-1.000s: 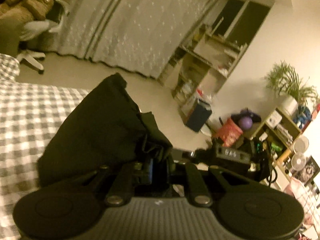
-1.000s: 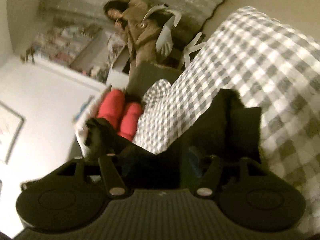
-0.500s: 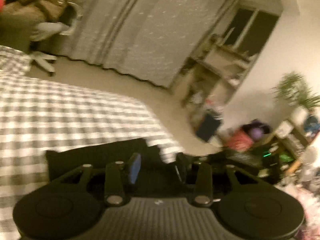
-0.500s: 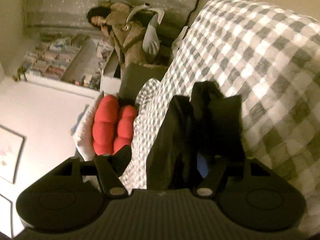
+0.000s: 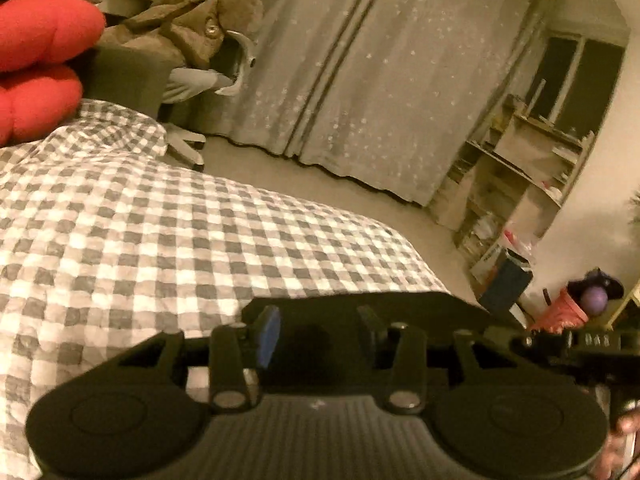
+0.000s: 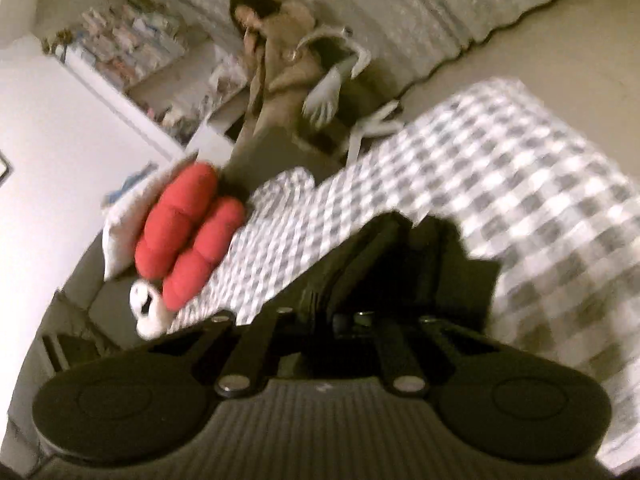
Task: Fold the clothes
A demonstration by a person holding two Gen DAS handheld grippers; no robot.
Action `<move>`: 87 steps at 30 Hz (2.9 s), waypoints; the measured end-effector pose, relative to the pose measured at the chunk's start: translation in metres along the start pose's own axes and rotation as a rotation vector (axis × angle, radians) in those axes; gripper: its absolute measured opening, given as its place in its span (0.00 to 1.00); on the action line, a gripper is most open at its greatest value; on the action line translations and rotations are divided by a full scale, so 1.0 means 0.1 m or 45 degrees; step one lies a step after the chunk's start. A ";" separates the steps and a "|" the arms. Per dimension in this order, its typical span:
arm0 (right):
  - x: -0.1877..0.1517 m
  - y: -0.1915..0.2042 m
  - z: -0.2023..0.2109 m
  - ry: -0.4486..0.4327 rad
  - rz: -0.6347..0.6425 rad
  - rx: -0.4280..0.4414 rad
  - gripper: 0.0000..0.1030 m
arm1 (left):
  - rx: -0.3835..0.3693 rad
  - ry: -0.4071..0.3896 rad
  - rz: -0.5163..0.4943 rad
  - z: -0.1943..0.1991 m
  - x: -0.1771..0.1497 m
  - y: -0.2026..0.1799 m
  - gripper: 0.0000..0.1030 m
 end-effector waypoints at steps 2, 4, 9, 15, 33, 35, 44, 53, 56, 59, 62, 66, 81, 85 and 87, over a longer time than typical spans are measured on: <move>-0.01 0.00 0.00 -0.008 0.041 -0.049 0.09 | 0.005 0.020 -0.054 -0.02 -0.04 -0.07 0.42; -0.02 0.01 0.00 -0.016 0.081 -0.098 0.09 | 0.024 0.050 -0.128 -0.07 -0.09 -0.16 0.42; -0.05 0.02 0.00 -0.036 0.183 -0.220 0.14 | 0.068 0.076 -0.207 -0.14 -0.12 -0.26 0.44; -0.08 0.04 0.00 -0.059 0.305 -0.367 0.50 | 0.103 0.020 -0.212 -0.16 -0.04 -0.27 0.45; 0.27 -0.25 -0.95 -0.078 0.561 -0.672 0.32 | 0.187 0.043 -0.322 -0.49 -0.01 -0.08 0.43; 0.30 -0.30 -0.89 -0.092 0.529 -0.681 0.32 | 0.237 0.035 -0.258 -0.48 0.05 0.02 0.44; 0.13 0.05 -0.54 -0.166 0.649 -0.558 0.32 | 0.132 -0.056 -0.175 -0.14 0.16 -0.07 0.45; -0.45 0.26 -0.61 0.080 0.994 -0.399 0.32 | -0.041 0.105 -0.636 -0.16 -0.40 -0.51 0.49; -0.56 0.16 -0.50 0.101 1.061 -0.395 0.32 | -0.067 0.166 -0.773 -0.16 -0.59 -0.57 0.50; -0.56 0.09 -0.35 0.095 1.039 -0.369 0.32 | -0.093 0.173 -0.796 -0.01 -0.66 -0.48 0.51; -0.52 0.02 -0.23 0.090 0.982 -0.351 0.34 | -0.125 0.190 -0.773 0.13 -0.66 -0.36 0.52; -0.46 -0.08 -0.05 0.087 0.834 -0.314 0.39 | -0.137 0.237 -0.697 0.25 -0.61 -0.21 0.66; -0.22 -0.44 0.20 0.109 0.220 -0.115 0.70 | -0.135 0.460 -0.453 0.12 -0.54 -0.06 0.90; -0.20 -0.55 0.16 0.163 0.068 -0.058 0.70 | -0.249 0.503 -0.324 0.08 -0.49 -0.03 0.89; -0.15 -0.60 0.15 0.174 -0.048 0.009 0.70 | -0.341 0.522 -0.189 0.05 -0.44 0.02 0.88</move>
Point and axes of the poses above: each gripper's, at about its wrist camera, not at the fingertips, and z roughly against the way its jaws point, y to its left, x to its top, the point moved 6 cm from there along -z, roughly the way its jaws point, and after that the axes turned 8 degrees about y, right-handed, at the moved point
